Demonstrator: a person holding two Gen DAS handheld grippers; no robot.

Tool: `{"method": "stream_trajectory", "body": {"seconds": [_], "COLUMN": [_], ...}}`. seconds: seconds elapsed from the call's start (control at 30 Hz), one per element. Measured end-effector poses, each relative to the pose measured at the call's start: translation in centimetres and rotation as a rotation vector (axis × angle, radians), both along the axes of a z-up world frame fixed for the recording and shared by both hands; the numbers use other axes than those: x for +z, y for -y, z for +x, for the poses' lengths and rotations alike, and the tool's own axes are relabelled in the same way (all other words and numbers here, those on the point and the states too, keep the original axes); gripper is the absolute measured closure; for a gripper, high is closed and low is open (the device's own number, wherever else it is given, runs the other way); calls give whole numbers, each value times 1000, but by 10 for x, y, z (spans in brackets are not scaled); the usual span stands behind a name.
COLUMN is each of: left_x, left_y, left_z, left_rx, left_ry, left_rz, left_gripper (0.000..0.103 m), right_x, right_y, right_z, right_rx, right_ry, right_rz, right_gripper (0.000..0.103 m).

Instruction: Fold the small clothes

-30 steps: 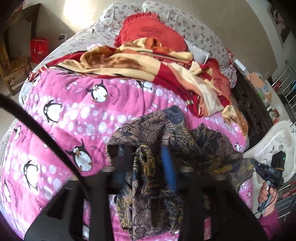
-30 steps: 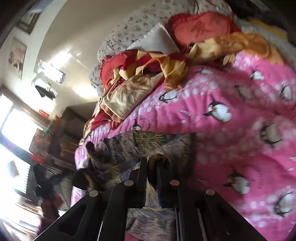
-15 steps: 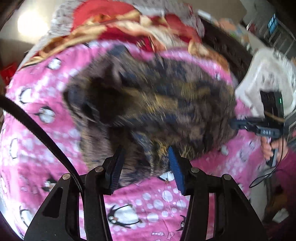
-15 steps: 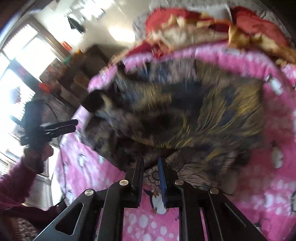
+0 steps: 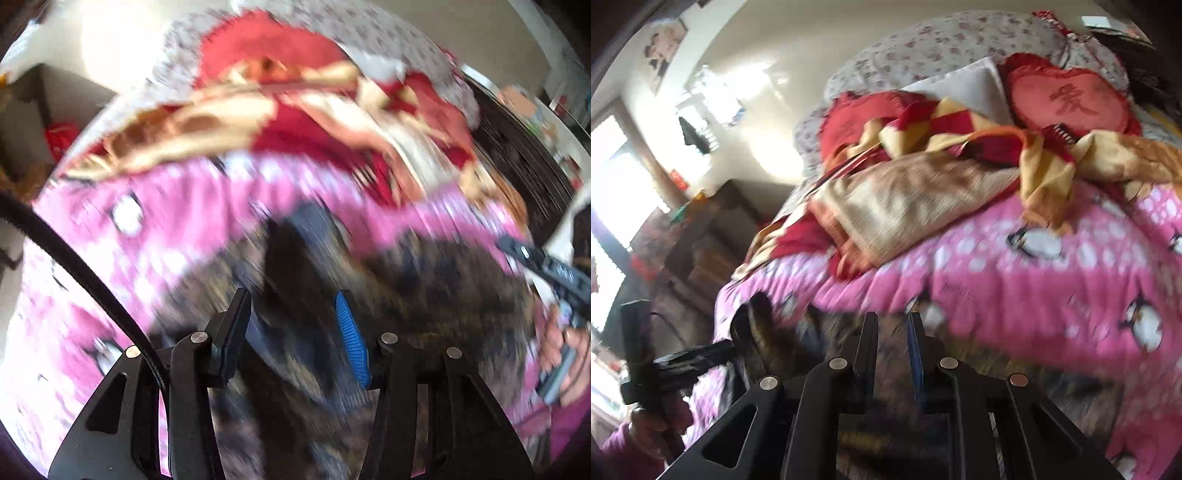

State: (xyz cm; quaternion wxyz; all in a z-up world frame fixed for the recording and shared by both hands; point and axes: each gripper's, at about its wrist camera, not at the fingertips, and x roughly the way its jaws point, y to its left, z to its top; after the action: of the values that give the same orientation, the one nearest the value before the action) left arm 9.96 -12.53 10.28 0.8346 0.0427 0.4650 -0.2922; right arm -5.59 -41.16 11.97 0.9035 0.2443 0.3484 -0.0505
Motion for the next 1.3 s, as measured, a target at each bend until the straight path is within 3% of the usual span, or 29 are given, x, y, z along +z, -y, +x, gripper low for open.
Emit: {"method": "stream_trajectory", "body": {"seconds": [0.07,0.1,0.13,0.2,0.23,0.3,0.37,0.47,0.5,0.53,0.73,0.8,0.87,0.97,1.03,1.13,1.2,1.3], "left_x": [6,8,10,11,12,9,1,-12,-15,-18,-28,-33,-37,-42,-46,-52,-56,-59], "left_y": [-9,-15,-21,-28,-31,-40,-44,-45,-49,-52,-75,-80,-85,-101,-108,-112,-111,-110], "left_z": [10,14,14,4,1,-12,-19,-25,-26,-26,-32,-36,-43,-60,-68,-79,-83,-85], "left_rx": [30,34,26,-3,-25,-76,-97,-88,-78,-69,-22,-11,-13,-31,-40,-60,-73,-73], "left_ry": [-7,-18,-21,-9,-6,-10,-22,-39,-45,-51,-79,-101,-133,-158,-157,-139,-148,-172], "left_rz": [-30,-42,-51,-47,-45,-43,-31,-12,-2,5,-6,-16,-35,-56,-48,-22,-26,-47], "left_gripper": [55,55,55,55,55,55,55,55,55,55,55,55,55,55,55,55,55,55], "right_x": [15,23,32,42,42,33,11,-25,-34,-39,-1,-7,-21,-7,7,26,33,32], "right_y": [0,-6,-9,-17,-23,-40,-58,-80,-82,-81,-45,-37,-30,-28,-35,-68,-99,-160], "right_z": [-7,-15,-28,-60,-73,-94,-101,-89,-80,-72,-8,20,43,33,18,9,15,34], "right_rx": [13,38,69,139,167,225,272,329,327,322,123,88,81,21,-21,64,137,329], "right_ry": [38,59,68,77,77,28,-85,-198,-238,-266,-134,-167,-264,-221,-191,-109,-87,-29], "right_rz": [3,-1,-21,-80,-115,-218,-369,-551,-583,-595,-519,-521,-503,-441,-433,-381,-398,-370], "right_gripper": [88,83,64,37,33,33,33,35,64,98,99,98,98,92,81,78,78,78]}}
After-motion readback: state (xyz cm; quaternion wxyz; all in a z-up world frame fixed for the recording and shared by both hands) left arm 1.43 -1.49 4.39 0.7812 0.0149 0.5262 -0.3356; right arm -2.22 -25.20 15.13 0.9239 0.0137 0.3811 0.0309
